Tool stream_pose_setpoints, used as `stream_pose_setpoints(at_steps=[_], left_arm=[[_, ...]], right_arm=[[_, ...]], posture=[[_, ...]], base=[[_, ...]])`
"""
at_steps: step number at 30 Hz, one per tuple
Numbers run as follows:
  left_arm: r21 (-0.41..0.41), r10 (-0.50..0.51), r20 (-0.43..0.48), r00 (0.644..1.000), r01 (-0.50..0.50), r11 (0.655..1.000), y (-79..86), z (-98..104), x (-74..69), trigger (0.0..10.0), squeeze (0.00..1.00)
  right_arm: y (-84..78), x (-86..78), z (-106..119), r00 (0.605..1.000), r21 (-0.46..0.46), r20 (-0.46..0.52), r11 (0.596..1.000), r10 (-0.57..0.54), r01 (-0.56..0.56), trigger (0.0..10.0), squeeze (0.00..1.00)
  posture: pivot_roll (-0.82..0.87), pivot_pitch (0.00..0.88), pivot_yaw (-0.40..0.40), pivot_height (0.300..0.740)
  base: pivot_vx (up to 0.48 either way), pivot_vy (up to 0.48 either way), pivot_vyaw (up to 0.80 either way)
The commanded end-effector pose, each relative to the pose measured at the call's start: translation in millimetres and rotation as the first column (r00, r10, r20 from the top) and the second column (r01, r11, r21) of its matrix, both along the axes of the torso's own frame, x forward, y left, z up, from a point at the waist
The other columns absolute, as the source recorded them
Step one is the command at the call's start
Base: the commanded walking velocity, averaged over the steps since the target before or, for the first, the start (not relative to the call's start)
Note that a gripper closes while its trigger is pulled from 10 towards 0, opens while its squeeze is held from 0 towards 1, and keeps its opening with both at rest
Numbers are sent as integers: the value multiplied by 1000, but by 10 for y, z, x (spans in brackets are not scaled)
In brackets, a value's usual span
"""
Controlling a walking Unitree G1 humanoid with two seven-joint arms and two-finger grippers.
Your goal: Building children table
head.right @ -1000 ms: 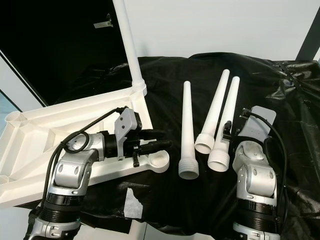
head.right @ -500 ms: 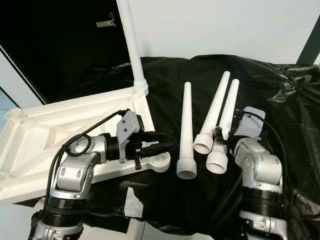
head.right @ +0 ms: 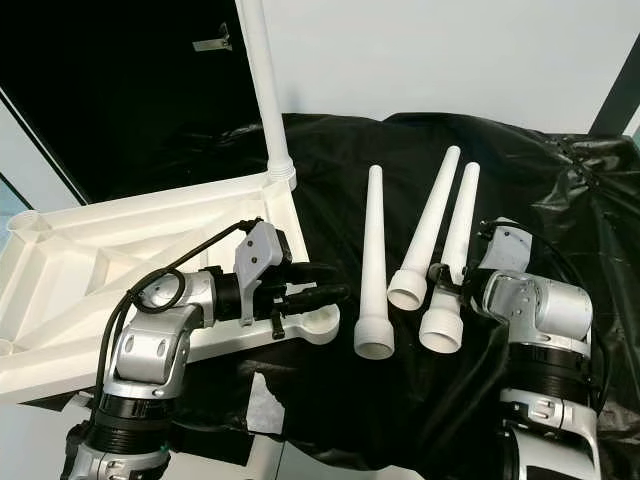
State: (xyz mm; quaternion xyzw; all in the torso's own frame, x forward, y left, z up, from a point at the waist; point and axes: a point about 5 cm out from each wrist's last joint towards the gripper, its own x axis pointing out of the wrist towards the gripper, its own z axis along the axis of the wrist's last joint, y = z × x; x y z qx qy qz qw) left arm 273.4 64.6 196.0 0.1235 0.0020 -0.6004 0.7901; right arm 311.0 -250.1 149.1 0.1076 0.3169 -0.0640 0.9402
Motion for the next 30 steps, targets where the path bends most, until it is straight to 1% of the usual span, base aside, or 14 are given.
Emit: stream_pose_setpoints(at_steps=[1, 2, 3, 7, 11, 14, 16, 17, 19, 20, 23, 26, 29, 30], left_arm=[[-42, 292, 50, 955, -290, 956, 83, 24, 139, 10000, 0], [-42, 295, 52, 954, -293, 955, 87, 24, 142, 10000, 0], [-45, 301, 53, 952, -299, 953, 95, 29, 147, 10000, 0], [-48, 311, 54, 949, -309, 950, 110, 35, 155, 10000, 0], [-49, 323, 55, 945, -321, 946, 130, 38, 162, 10000, 0], [-50, 326, 56, 944, -324, 945, 136, 39, 165, 10000, 0], [-52, 330, 56, 942, -327, 944, 146, 47, 173, 10000, 0], [-53, 330, 56, 942, -328, 943, 150, 54, 179, 10000, 0], [-54, 331, 57, 942, -328, 943, 152, 58, 182, 10000, 0], [-56, 331, 52, 942, -328, 943, 153, 62, 187, 10000, 0], [-59, 327, 52, 944, -324, 944, 153, 77, 198, 10000, 0], [-60, 325, 50, 944, -322, 945, 153, 82, 203, 10000, 0], [-105, 349, 37, 936, -344, 933, 182, 156, 266, 10000, 0], [-105, 349, 37, 936, -344, 933, 182, 156, 266, 10000, 0]], right_arm=[[23, -36, -134, 997, 22, -73, 1000, 10, -9, 7961, 0], [9, -37, -138, 997, 12, -79, 1000, 8, -7, 7961, 0], [0, -34, -123, 997, -1, -75, 1000, 19, -19, 0, 0], [-15, -15, -62, 999, -43, -39, 999, 32, -34, 0, 0], [-33, 23, 55, 1000, -72, 23, 997, 4, -2, 0, 0], [-35, 30, 83, 999, -82, 45, 997, -7, 11, 0, 0], [-23, 52, 143, 996, -74, 91, 997, -23, 30, 0, 0], [-2, 68, 202, 990, -65, 137, 997, -34, 43, 4706, 0], [12, 77, 243, 985, -59, 168, 997, -40, 50, 4706, 0], [27, 87, 301, 976, -64, 214, 996, -44, 59, 10000, 0], [77, 95, 402, 958, -65, 282, 995, -50, 71, 10000, 0], [95, 96, 434, 951, -66, 304, 995, -51, 74, 10000, 0], [256, 106, 626, 882, -118, 471, 992, 9, 53, 10000, 0], [256, 106, 626, 882, -118, 471, 992, 9, 53, 10000, 0]], posture=[[-51, 0, 13, 740], [-51, 0, 13, 740], [-51, 0, 8, 740], [-48, 0, 3, 740], [-45, 0, 3, 740], [-45, 0, 3, 740], [-45, 0, 4, 740], [-45, 0, 10, 740], [-45, 0, 10, 740], [-46, 0, 13, 740], [-48, 0, 20, 740], [-48, 0, 21, 740], [-47, 0, 30, 740], [-47, 0, 30, 740]], base=[[0, 0, 0], [0, 0, 0], [0, 0, 0], [0, 0, 0], [0, 0, 0], [0, 0, 0], [0, 0, 0], [0, 0, 0], [0, 0, 0], [0, 0, 0], [0, 0, 0], [0, 0, 0], [0, 0, 0], [0, 0, 0]])
